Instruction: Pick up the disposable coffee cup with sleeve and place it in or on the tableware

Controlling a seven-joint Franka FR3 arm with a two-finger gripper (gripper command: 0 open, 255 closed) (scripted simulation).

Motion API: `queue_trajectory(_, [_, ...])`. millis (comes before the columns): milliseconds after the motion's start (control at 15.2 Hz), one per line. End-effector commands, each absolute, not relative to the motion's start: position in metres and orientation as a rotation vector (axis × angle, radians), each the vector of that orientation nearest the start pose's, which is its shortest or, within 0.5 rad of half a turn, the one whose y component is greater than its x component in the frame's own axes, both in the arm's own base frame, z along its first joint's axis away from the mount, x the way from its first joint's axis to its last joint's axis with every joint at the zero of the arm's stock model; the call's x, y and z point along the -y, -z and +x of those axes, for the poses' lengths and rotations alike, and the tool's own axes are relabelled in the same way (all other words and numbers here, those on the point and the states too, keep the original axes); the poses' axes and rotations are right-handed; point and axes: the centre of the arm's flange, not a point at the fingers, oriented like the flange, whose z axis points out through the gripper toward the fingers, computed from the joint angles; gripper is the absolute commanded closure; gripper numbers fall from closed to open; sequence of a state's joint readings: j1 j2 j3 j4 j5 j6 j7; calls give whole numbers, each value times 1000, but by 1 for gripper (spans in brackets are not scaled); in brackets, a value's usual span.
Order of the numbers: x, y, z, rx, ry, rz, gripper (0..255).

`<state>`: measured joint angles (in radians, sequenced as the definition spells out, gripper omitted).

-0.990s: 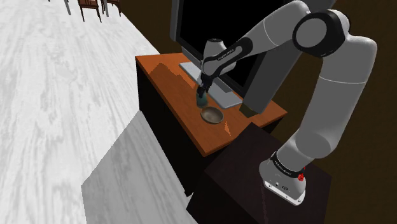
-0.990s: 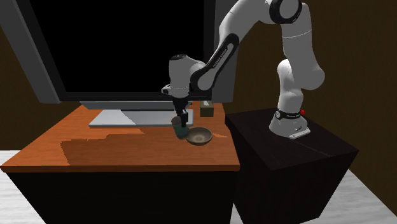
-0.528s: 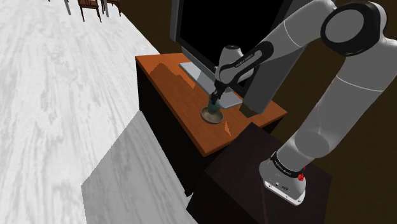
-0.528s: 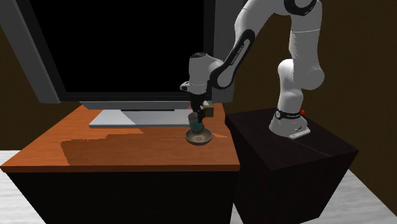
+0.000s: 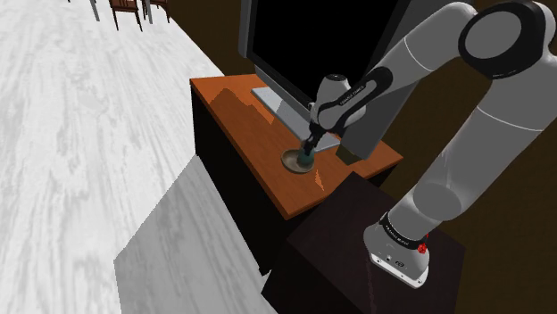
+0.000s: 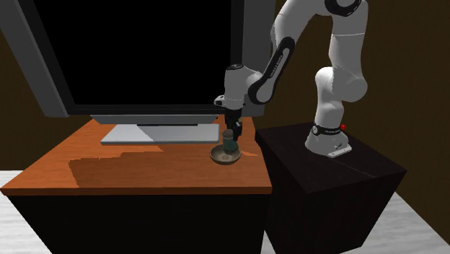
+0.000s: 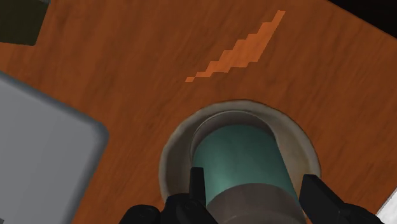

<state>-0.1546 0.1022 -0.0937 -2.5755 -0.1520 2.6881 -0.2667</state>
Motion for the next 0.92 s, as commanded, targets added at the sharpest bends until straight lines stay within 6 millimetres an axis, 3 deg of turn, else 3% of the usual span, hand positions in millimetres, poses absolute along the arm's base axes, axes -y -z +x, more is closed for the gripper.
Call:
queue_trajectory(0, [105,-216,436,250,-14,-3209,255])
queue_trajectory(528, [105,-175,436,250,-14,-3209,255])
queue_trajectory(858, [105,-175,436,250,-14,-3209,255])
